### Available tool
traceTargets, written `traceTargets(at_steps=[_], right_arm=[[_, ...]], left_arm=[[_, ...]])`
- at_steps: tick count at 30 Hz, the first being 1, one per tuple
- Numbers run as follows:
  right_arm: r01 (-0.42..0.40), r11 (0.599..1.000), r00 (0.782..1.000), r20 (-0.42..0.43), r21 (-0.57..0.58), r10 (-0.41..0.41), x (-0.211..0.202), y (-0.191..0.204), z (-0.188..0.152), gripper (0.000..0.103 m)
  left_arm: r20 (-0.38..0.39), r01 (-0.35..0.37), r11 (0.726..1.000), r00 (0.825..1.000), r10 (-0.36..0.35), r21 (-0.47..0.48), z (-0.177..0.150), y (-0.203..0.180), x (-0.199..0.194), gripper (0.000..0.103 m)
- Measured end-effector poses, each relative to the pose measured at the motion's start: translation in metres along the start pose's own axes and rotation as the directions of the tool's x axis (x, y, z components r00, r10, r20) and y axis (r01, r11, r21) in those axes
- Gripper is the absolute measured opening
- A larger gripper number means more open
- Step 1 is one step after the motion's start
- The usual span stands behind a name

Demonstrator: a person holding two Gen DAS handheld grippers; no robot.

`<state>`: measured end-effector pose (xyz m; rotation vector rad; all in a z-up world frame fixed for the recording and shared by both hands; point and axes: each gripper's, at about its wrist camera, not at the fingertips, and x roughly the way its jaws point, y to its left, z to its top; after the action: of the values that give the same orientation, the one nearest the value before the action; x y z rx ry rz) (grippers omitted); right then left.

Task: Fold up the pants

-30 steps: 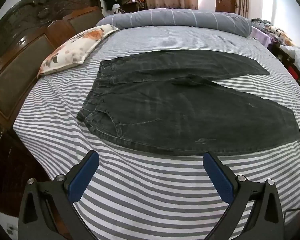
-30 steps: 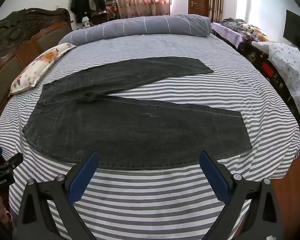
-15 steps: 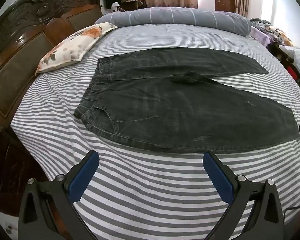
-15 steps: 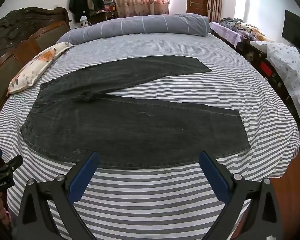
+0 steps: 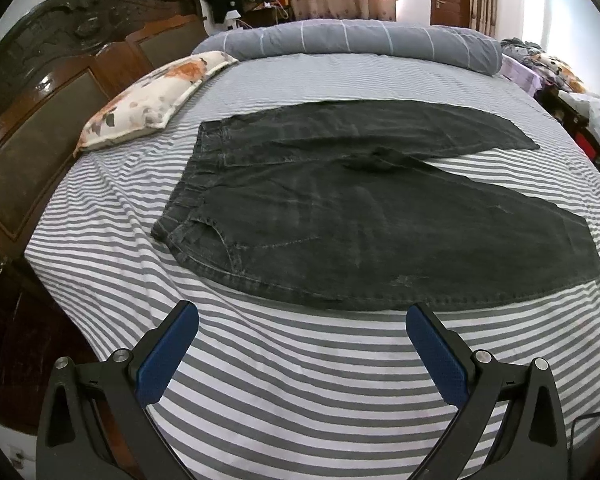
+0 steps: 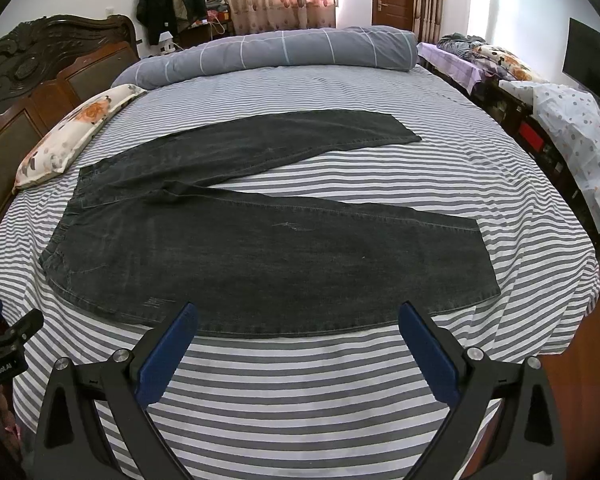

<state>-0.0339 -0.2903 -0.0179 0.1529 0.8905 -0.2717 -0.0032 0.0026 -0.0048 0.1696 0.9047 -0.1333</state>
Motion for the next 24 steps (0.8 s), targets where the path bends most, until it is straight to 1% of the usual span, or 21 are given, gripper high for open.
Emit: traceTargets(at_steps=[7, 17, 20, 24], right_arm=[[0.001, 1.000, 1.000, -0.001, -0.001, -0.001, -0.0001, 0.0013, 0.0002, 0.099], [-0.001, 1.000, 1.000, 0.001, 0.001, 0.001, -0.0001, 0.0004, -0.0003, 0.099], [0.001, 1.000, 1.000, 0.002, 0.000, -0.001, -0.0002, 0.0010, 0.0000, 0.099], [0.001, 1.000, 1.000, 0.002, 0.000, -0.001, -0.0005, 0.0008, 0.0001, 0.099]], left_arm=[[0.016, -0.010, 1.000, 1.000, 0.009, 0.012, 0.0006, -0.0012, -0.0025, 0.103], [0.041, -0.012, 1.000, 0.999, 0.012, -0.003, 0.0005, 0.0007, -0.0070, 0.103], [0.044, -0.005, 1.000, 0.999, 0.005, 0.006, 0.0008, -0.0004, -0.0082, 0.103], [0.035, 0.021, 1.000, 0.999, -0.021, -0.002, 0.0024, -0.0001, -0.0085, 0.103]])
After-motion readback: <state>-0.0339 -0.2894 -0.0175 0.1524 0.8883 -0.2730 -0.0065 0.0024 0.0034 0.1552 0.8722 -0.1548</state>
